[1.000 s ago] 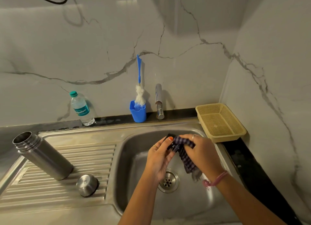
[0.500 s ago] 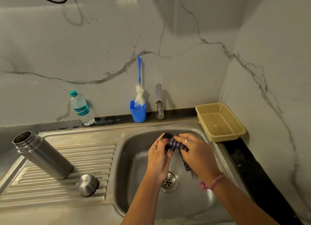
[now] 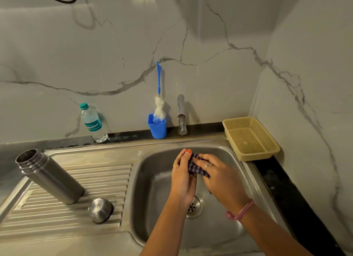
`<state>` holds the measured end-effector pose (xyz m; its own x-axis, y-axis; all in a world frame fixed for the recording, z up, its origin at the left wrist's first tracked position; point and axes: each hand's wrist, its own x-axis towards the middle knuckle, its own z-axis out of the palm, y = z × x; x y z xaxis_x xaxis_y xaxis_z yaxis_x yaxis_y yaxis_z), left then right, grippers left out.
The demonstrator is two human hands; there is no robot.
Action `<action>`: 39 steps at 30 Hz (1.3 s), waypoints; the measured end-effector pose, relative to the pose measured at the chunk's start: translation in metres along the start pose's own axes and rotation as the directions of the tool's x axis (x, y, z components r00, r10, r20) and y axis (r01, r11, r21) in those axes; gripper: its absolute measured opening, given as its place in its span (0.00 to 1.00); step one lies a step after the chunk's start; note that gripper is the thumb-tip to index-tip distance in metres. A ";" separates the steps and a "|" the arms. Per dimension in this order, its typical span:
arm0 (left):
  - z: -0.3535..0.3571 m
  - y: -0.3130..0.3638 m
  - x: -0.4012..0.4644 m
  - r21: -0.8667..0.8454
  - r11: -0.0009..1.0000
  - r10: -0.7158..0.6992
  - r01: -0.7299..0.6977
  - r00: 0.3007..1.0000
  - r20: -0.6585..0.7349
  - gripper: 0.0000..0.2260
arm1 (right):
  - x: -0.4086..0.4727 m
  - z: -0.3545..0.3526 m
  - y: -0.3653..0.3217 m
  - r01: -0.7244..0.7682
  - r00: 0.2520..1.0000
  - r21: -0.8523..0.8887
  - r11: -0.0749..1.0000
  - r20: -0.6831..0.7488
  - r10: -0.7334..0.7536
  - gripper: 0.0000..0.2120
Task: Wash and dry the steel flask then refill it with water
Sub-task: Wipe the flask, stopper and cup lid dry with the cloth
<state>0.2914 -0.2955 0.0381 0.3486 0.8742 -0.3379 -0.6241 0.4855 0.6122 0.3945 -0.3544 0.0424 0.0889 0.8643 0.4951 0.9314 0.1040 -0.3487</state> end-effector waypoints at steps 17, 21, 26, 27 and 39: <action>-0.019 0.005 0.004 0.066 0.998 -0.020 0.013 0.995 0.094 0.24 | 0.004 -0.001 0.016 -0.108 0.993 0.184 0.977 -0.021 0.114 0.21; -0.017 0.004 0.003 0.010 1.000 -0.008 0.006 0.990 0.140 0.23 | 0.011 -0.004 0.018 -0.133 0.990 0.206 0.970 -0.023 0.140 0.21; -0.007 0.006 0.004 0.026 0.999 0.027 -0.029 0.997 0.072 0.21 | 0.001 0.001 0.007 -0.019 0.999 0.138 0.990 0.040 0.014 0.22; -0.006 0.006 0.005 0.024 0.999 0.033 -0.034 0.998 0.053 0.23 | 0.005 0.002 0.008 -0.049 0.999 0.166 0.985 0.026 0.045 0.21; -0.018 0.013 0.006 0.049 0.999 -0.005 0.000 0.996 0.094 0.23 | 0.004 -0.003 0.009 -0.056 0.998 0.175 0.983 0.006 0.055 0.22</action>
<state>0.2728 -0.2834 0.0311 0.4160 0.8676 -0.2722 -0.5892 0.4852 0.6460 0.4045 -0.3514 0.0434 0.1382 0.8718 0.4701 0.8489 0.1403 -0.5096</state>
